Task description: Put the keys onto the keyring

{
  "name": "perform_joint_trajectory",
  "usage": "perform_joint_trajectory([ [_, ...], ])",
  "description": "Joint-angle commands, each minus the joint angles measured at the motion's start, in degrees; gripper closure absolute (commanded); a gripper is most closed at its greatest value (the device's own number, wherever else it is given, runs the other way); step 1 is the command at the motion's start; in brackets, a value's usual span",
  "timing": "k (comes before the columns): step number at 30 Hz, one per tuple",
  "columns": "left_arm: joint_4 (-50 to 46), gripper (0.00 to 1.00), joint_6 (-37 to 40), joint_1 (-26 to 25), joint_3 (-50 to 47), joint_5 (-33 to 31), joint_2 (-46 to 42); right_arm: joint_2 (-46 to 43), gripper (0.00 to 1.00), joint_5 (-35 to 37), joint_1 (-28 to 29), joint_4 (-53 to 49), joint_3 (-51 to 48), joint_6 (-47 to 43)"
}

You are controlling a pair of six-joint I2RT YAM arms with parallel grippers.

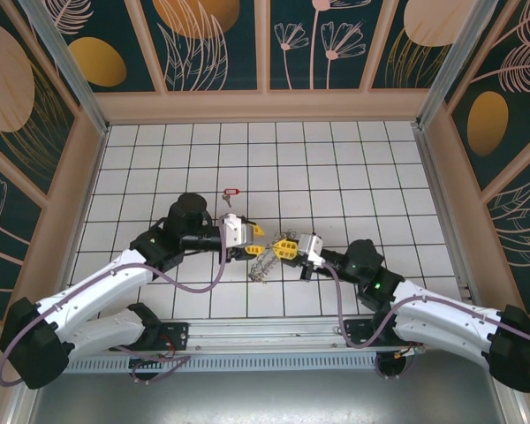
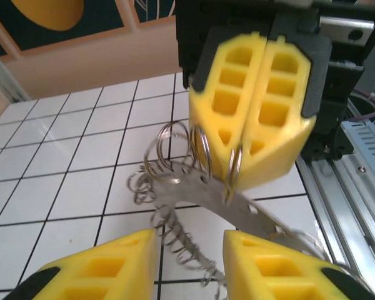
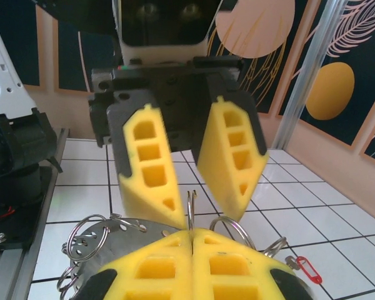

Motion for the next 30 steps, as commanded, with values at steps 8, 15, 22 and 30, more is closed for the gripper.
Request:
perform_joint_trajectory([
  [8, 2.27, 0.74, 2.82, 0.02, 1.83, 6.37, -1.33, 0.55, 1.0, -2.73, -0.32, 3.59, 0.45, 0.29],
  [15, 0.79, 0.72, 2.74, 0.02, 2.32, 7.39, -0.86, 0.93, 1.0, -2.74, -0.47, 4.23, 0.88, 0.34],
  [22, -2.21, 0.61, 2.85, -0.05, 2.35, 7.22, -1.97, 0.34, 1.0, -2.12, -1.01, 4.25, 0.59, 0.72],
  [30, -2.62, 0.59, 0.92, 0.0, -0.64, 4.25, -6.39, 0.3, 1.0, -2.4, -1.21, 4.49, 0.27, 1.13],
])
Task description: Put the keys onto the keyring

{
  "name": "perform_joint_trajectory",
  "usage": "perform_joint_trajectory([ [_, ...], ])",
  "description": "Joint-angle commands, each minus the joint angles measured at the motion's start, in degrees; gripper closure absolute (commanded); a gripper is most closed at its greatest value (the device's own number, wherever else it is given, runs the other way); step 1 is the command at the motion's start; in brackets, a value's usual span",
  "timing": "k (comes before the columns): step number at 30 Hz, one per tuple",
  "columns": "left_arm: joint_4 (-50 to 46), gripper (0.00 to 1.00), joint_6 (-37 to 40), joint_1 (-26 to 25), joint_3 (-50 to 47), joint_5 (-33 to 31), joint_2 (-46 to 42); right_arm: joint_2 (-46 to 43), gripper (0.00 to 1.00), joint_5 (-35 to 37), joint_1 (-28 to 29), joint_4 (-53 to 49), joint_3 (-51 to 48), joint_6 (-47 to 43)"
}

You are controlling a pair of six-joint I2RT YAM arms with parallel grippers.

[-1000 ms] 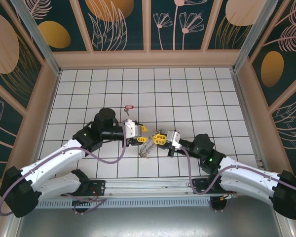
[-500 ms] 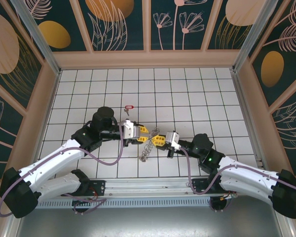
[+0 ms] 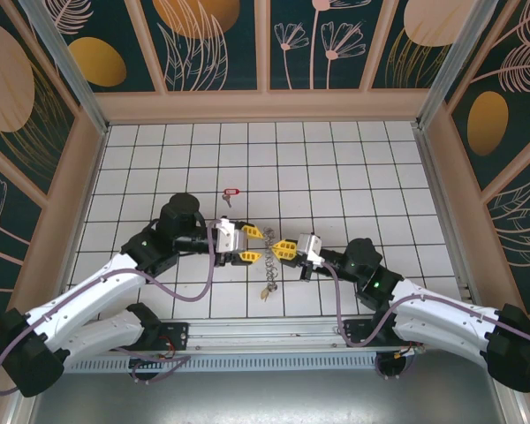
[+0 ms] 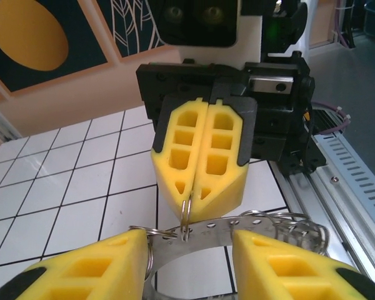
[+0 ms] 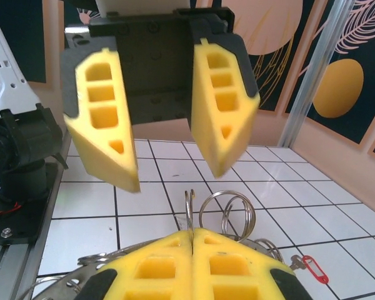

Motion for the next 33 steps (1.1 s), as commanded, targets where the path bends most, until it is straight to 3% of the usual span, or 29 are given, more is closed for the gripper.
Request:
perform_joint_trajectory([
  [1, 0.75, 0.59, -1.44, -0.08, -1.35, -0.26, -2.25, -0.46, 1.0, -0.75, -0.34, 4.39, 0.2, 1.21],
  [13, 0.25, 0.7, -0.47, -0.22, 2.69, 3.31, 5.89, 1.36, 1.0, -2.67, -0.34, 6.2, 0.84, 1.39],
  [19, 1.17, 0.76, 0.42, -0.25, 3.13, 2.66, 5.77, 1.52, 1.0, -3.23, -0.34, 5.8, 1.02, 1.21],
  [22, 1.72, 0.87, 0.54, -0.25, 2.85, 2.91, 5.21, 1.47, 1.0, -3.05, -0.34, 5.65, 0.94, 1.21],
  [24, 1.73, 1.0, 0.71, -0.19, 2.69, 3.21, 5.0, 1.48, 1.0, -3.13, -0.34, 5.85, 0.94, 1.23],
  [33, 4.99, 1.0, 1.79, -0.2, 1.18, 5.36, 3.86, 2.2, 1.0, -5.75, -0.34, 4.36, 2.18, 1.22],
])
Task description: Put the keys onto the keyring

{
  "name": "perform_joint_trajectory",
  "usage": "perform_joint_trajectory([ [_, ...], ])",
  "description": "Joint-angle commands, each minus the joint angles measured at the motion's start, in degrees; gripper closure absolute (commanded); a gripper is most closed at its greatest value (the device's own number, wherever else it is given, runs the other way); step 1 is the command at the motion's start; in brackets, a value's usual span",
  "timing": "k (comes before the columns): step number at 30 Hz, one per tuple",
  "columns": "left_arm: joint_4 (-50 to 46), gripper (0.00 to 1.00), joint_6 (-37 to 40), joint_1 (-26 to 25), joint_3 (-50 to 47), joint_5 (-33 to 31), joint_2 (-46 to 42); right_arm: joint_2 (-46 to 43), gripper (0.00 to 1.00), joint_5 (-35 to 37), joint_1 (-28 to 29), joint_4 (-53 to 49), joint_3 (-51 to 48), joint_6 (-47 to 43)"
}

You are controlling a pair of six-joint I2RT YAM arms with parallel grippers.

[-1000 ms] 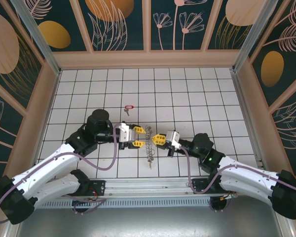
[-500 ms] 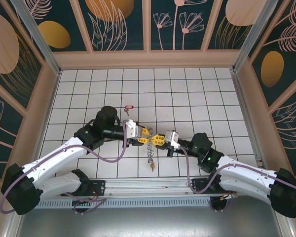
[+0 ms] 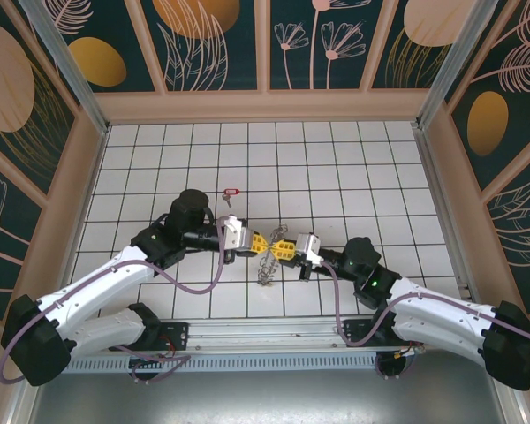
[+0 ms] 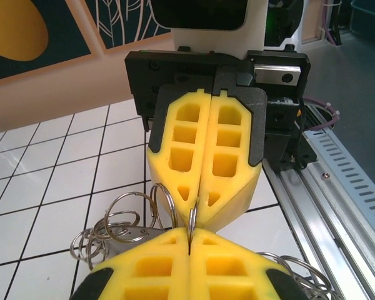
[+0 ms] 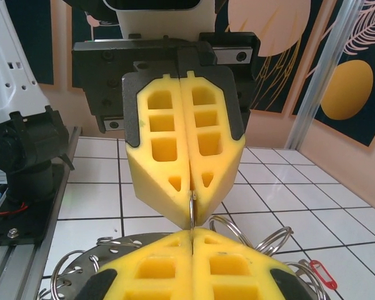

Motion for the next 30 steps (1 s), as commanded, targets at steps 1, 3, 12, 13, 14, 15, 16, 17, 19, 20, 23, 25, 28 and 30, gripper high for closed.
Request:
perform_joint_trajectory([
  [1, 7.52, 1.0, -0.4, -0.06, -1.38, 3.15, -2.66, 0.77, 1.0, -4.0, -0.05, 2.18, 2.31, 0.84],
  [3, 14.37, 1.0, -3.39, -0.07, -4.16, 3.31, -4.2, 1.46, 0.95, -4.97, -0.05, 1.91, 2.77, 0.71],
  [12, 25.4, 1.0, -10.65, -0.12, -7.59, 4.0, -4.98, 3.76, 0.86, -4.82, -0.03, 2.2, 3.52, 0.22],
  [13, 26.4, 1.0, -11.3, -0.1, -7.98, 3.9, -5.21, 3.72, 0.86, -4.78, -0.05, 2.07, 3.61, 0.02],
  [14, 26.96, 1.0, -11.54, -0.11, -8.16, 3.82, -5.18, 3.87, 0.86, -4.64, -0.06, 2.07, 3.72, -0.01],
  [15, 27.25, 1.0, -11.88, -0.1, -8.31, 3.91, -5.03, 3.84, 0.86, -4.47, -0.06, 2.07, 3.66, -0.03],
  [16, 27.52, 1.0, -12.27, -0.1, -8.34, 4.17, -4.76, 3.84, 0.87, -4.26, -0.06, 2.11, 3.63, 0.01],
  [17, 27.69, 1.0, -12.51, -0.1, -8.31, 4.31, -4.45, 3.86, 0.88, -4.0, -0.06, 2.19, 3.61, -0.08],
  [19, 28.16, 1.0, -12.83, -0.2, -8.24, 4.65, -3.92, 3.9, 0.9, -4.06, -0.06, 2.41, 3.7, 0.03],
  [20, 28.63, 1.0, -13.08, -0.19, -8.3, 4.69, -3.82, 3.99, 0.91, -4.11, -0.06, 2.42, 3.77, -0.05],
  [23, 30.01, 1.0, -13.65, -0.31, -8.14, 5.24, -3.06, 4.32, 0.92, -4.43, -0.05, 2.42, 4.2, -0.12],
  [25, 30.73, 1.0, -14.27, -0.4, -7.81, 5.85, -2.17, 4.71, 0.92, -4.67, -0.01, 2.71, 4.31, -0.05],
  [28, 31.37, 1.0, -14.42, -0.59, -7.64, 6.34, -1.16, 5.24, 0.97, -4.96, 0.01, 3.3, 4.45, -0.13],
  [30, 31.53, 1.0, -14.37, -0.7, -7.57, 6.57, -0.58, 5.42, 1.0, -5.04, 0.03, 3.7, 4.57, -0.13],
])
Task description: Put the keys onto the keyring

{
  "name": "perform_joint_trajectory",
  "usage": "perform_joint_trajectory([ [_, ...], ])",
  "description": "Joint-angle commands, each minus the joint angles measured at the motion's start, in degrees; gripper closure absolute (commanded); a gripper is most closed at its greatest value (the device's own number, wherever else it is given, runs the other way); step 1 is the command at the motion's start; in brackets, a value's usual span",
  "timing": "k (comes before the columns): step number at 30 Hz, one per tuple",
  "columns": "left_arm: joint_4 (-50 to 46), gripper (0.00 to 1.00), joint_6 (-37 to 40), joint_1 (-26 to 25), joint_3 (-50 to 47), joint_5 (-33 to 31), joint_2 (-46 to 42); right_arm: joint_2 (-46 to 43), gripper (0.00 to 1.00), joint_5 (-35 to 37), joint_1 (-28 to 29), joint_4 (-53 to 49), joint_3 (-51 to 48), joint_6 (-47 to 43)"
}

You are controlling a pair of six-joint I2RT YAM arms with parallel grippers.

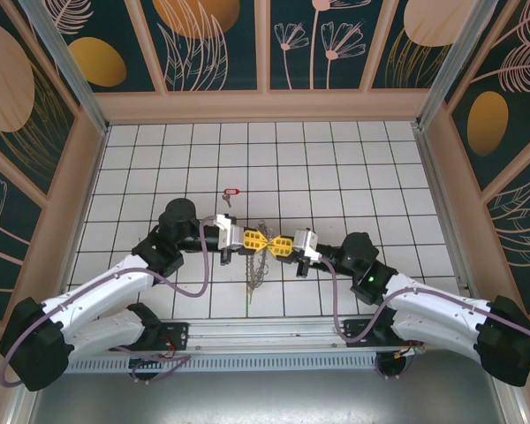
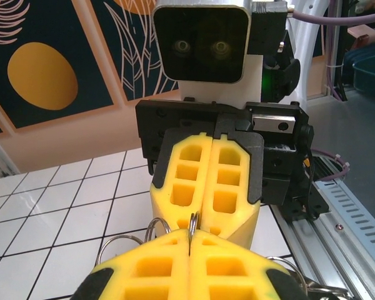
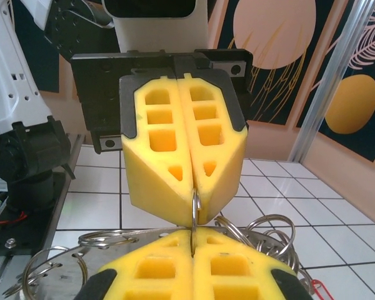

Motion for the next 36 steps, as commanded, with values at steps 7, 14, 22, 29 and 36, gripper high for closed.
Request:
perform_joint_trajectory([
  [7, 5.77, 1.0, -1.47, -1.58, 1.91, 4.81, 2.15, 0.11, 1.0, 2.15, 0.91, 4.41, 0.72, 1.61],
  [14, -1.73, 0.63, -0.11, -1.63, 3.39, -0.42, -1.14, -2.1, 1.0, 6.1, 0.25, 1.18, 0.0, 1.58],
  [22, -9.25, 0.62, 4.59, -1.62, 3.71, -6.45, -3.8, -2.99, 1.0, 3.92, -0.35, -1.84, -0.2, 1.5],
  [29, -22.14, 0.64, 13.61, -1.63, 8.41, -9.53, -1.0, -2.03, 1.0, 1.69, -0.36, -4.33, 0.92, 1.14],
  [36, -24.11, 0.75, 15.86, -1.59, 9.93, -7.6, 0.88, -0.89, 1.0, 1.37, -0.28, -4.88, 1.65, 1.19],
])
